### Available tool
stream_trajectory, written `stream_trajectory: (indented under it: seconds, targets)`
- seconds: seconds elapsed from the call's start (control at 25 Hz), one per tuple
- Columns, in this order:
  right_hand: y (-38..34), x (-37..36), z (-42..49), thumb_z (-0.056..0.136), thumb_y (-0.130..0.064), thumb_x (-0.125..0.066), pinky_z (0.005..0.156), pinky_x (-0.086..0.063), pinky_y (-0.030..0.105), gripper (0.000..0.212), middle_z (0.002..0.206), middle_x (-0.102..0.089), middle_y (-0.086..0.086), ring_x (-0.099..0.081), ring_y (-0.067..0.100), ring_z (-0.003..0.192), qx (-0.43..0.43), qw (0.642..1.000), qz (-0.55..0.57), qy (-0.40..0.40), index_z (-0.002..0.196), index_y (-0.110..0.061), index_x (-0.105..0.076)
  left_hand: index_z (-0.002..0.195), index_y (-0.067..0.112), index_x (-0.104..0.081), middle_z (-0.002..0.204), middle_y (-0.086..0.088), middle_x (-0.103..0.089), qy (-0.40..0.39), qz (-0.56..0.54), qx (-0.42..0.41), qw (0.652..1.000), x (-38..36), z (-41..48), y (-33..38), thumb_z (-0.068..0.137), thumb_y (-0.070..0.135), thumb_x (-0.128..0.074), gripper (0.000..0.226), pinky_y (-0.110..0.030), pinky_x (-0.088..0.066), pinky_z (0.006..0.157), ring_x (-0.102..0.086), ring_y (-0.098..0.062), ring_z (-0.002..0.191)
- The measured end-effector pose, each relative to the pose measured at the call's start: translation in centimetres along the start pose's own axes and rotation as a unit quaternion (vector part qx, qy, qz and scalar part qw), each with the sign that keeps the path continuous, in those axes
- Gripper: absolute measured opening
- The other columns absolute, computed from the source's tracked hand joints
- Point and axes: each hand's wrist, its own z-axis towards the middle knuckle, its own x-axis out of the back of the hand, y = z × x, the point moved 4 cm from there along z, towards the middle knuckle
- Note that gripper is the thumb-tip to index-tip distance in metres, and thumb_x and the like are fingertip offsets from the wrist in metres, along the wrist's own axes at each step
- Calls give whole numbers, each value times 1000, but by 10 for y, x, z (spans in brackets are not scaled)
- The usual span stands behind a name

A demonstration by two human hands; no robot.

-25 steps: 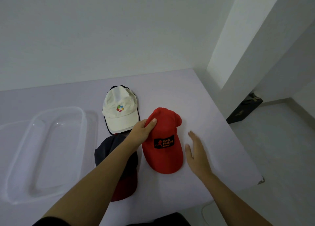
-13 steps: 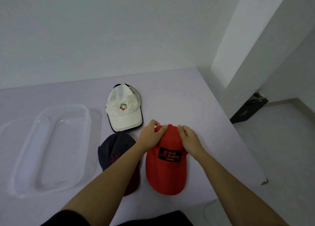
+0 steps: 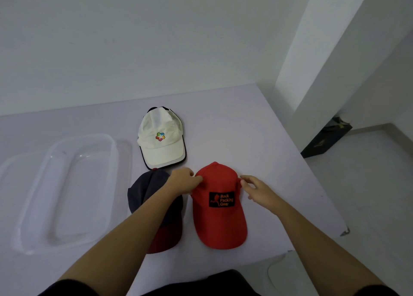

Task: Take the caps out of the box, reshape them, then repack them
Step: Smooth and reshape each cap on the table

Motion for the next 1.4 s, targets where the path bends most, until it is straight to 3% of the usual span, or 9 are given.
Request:
stream_trajectory:
  seconds: [0.08,0.28,0.4,0.6,0.8,0.96,1.16,1.32,1.4]
  targets:
    - [-1,-10,2,97,-40,-41,72,-44,19,41,126,-51,-9,-56,10,90,17,1000,-18,-17,134,-23,-44,95,15,-51,79,-1,-60,-69,-98,40,992,-17,-6,0,91,28,-54,14,-19,-55,58,-66,-12,61]
    - [-6,-17,3,96,-36,-46,64,-39,18,13,98,-57,-7,-53,4,74,32,998,55,-16,98,-24,-49,99,13,-50,80,-2,-57,-29,-221,-20,975,-28,-6,0,95,24,-50,12,-34,-54,76,-58,-12,64]
    - [-9,-9,5,93,-36,-51,65,-40,24,19,77,-55,-4,-49,10,69,66,996,52,9,82,-22,-47,106,10,-52,82,-1,-59,-11,-199,-42,979,-18,-6,-2,95,30,-49,23,-39,-54,86,-60,-15,71]
    - [-27,5,13,93,-38,-52,65,-42,22,23,78,-58,-6,-53,11,73,69,997,-36,16,89,-17,-60,116,4,-52,88,-8,-65,-6,-230,12,973,-16,-3,-10,95,30,-50,34,-35,-57,83,-62,-15,71]
    - [-23,-7,19,97,-25,-49,55,-33,19,21,75,-49,-7,-34,5,54,-79,980,160,-89,114,-17,-58,112,8,-50,84,-3,-60,46,-164,14,985,-15,-4,1,96,25,-44,24,-27,-49,67,-57,-9,63]
    - [-28,-15,22,100,-29,-39,56,-31,21,26,63,-36,-6,-30,5,50,-71,964,248,-71,109,-12,-56,116,5,-48,88,-5,-59,46,-181,32,982,-17,-3,2,97,24,-42,28,-27,-47,66,-56,-10,63]
    - [-29,-12,31,98,-37,-38,88,-46,34,33,108,-58,7,-54,16,90,-38,995,80,41,112,-11,-53,124,2,-47,80,0,-59,59,-169,32,983,-23,-4,7,97,24,-42,35,-22,-47,61,-59,-11,63]
    - [-42,11,29,96,-27,-46,100,-36,31,39,132,-51,11,-48,23,121,33,984,-18,177,130,-7,-47,138,2,-37,121,-16,-59,88,-101,2,991,-2,1,16,96,28,-45,50,-34,-49,88,-64,-25,95]
    - [-57,21,31,96,-24,-46,97,-37,29,35,131,-53,10,-51,22,117,77,974,-28,211,127,-8,-51,133,0,-44,116,-14,-60,119,-68,-21,990,18,2,20,96,25,-44,45,-34,-46,91,-61,-26,100]
